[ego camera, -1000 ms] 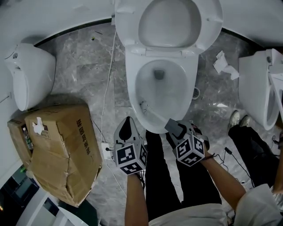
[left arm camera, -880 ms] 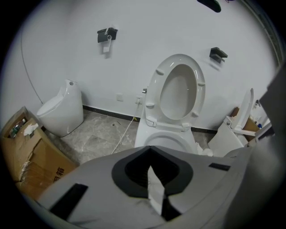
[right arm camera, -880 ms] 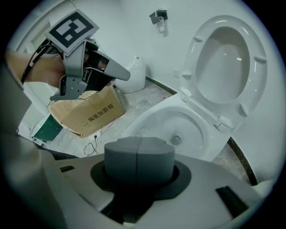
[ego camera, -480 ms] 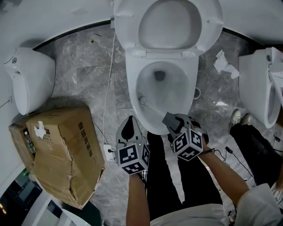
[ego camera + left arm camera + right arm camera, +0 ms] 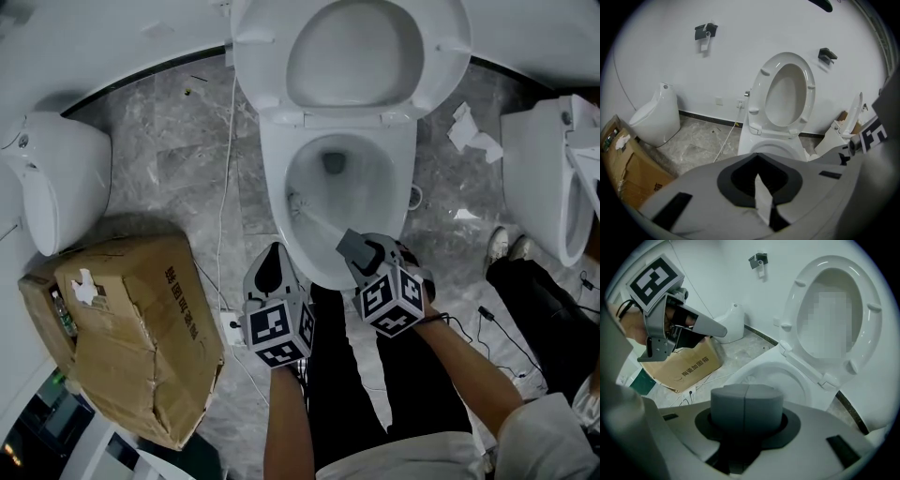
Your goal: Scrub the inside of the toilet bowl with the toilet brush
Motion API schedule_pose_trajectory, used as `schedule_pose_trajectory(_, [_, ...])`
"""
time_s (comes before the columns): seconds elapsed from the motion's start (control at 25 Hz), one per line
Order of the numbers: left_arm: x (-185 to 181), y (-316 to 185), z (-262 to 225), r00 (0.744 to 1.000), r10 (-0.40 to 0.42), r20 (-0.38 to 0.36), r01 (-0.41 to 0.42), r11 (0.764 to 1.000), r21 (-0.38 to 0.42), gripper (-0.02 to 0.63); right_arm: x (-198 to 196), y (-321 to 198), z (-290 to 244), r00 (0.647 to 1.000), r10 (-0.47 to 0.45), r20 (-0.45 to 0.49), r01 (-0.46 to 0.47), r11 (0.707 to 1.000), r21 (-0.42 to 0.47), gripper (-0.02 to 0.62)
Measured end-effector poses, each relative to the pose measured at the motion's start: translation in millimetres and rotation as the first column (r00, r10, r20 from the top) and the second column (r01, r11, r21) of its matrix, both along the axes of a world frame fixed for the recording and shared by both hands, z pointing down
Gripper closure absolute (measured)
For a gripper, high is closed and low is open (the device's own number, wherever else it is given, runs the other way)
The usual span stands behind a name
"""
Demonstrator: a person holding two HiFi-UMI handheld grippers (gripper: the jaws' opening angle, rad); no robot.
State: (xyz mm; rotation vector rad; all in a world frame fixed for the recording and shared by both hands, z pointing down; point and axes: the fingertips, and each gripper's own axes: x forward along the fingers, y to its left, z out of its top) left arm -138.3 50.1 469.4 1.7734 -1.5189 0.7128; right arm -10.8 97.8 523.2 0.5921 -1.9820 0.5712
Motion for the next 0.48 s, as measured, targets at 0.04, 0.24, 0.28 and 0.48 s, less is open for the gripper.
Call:
schedule_pose_trajectory(0.04, [1,-2,0,1.0,0.007,-0.001,-0.007,1.0,-0.004,0.588,-1,-2,0,1.0,0.001,0.0,-0.001,1.0,0.001,0.423])
schedule_pose_trajectory(0.24, [1,-13,-4,0.998,0.057,-0.013,-0.057,0.998,-0.01,0.588,-1,-12,1,1.0,0.014,-0.007,-0.014,1.0,0.01,0.423])
schedule_pose_trajectory(0.28, [-2,-16,-5,0.998,0.062,-0.014,-0.062,0.998,-0.008,0.588,-2,-14,2,1.0,0.027,-0.005,-0.027,1.0,0.008,0.423])
schedule_pose_trajectory(0.48, [-11,-30,-2,0.996,0.089,-0.018,-0.089,0.996,-0.01,0.588,-6,-30,1,0.997,0.076,-0.008,-0.076,0.997,0.016,0.423])
